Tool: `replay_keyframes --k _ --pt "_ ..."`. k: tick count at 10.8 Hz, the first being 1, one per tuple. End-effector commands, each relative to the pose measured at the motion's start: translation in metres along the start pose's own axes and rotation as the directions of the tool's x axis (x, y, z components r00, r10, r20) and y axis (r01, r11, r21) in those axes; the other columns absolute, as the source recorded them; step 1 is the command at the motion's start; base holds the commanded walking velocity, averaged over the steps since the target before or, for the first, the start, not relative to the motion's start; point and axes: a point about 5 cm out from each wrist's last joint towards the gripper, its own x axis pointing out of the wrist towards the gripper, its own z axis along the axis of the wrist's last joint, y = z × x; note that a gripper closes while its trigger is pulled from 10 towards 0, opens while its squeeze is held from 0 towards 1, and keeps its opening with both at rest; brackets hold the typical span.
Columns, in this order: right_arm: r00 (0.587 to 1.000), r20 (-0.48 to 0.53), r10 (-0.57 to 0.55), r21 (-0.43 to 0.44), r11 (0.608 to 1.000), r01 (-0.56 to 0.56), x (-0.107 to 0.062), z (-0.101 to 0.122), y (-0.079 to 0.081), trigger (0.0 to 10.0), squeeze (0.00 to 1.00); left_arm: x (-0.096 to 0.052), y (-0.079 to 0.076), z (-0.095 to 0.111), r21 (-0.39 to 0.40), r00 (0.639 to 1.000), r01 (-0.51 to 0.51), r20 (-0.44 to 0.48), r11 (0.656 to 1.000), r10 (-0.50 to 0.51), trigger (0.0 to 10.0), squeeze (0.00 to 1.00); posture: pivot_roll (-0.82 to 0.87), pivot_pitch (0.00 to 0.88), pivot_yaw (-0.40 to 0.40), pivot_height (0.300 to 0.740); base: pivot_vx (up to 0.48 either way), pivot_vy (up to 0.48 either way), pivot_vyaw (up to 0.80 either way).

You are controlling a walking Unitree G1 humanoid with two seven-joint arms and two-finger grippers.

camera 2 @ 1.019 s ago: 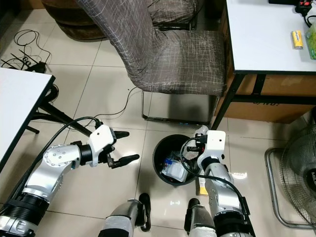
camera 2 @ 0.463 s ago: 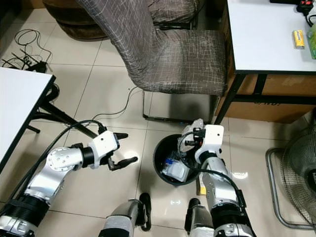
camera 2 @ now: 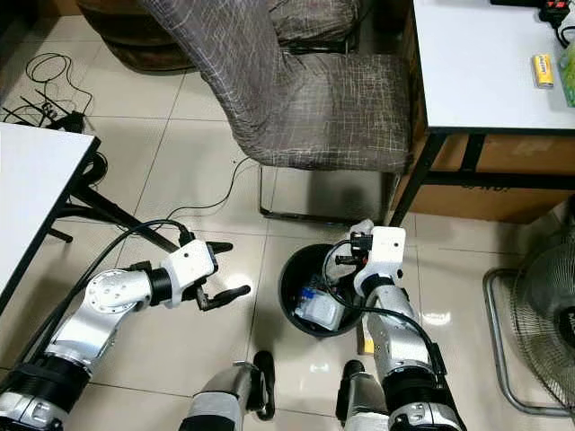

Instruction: Picking trash to rubbish bin

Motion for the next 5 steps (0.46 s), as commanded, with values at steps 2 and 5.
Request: replay_keyframes --k 2,5 --pt "1.0 -0.009 -0.001 0.001 1.0 0.001 0.0011 -0.0039 0.0029 10.0 0.0 -0.0012 -0.0042 -0.0072 -0.002 1.0 0.015 -0.026 1.0 -0.015 10.0 0.47 0.27 0.33 0.12 0.74 0.0 0.0 0.0" --pt "1.0 0.013 0.02 0.02 1.0 -0.02 0.0044 -0.0007 0.0087 10.0 0.16 -0.0006 -0.0052 -0.0083 0.002 0.999 0.02 -0.025 1.0 -0.02 10.0 0.47 0.27 0.328 0.121 0.74 0.0 0.0 0.0"
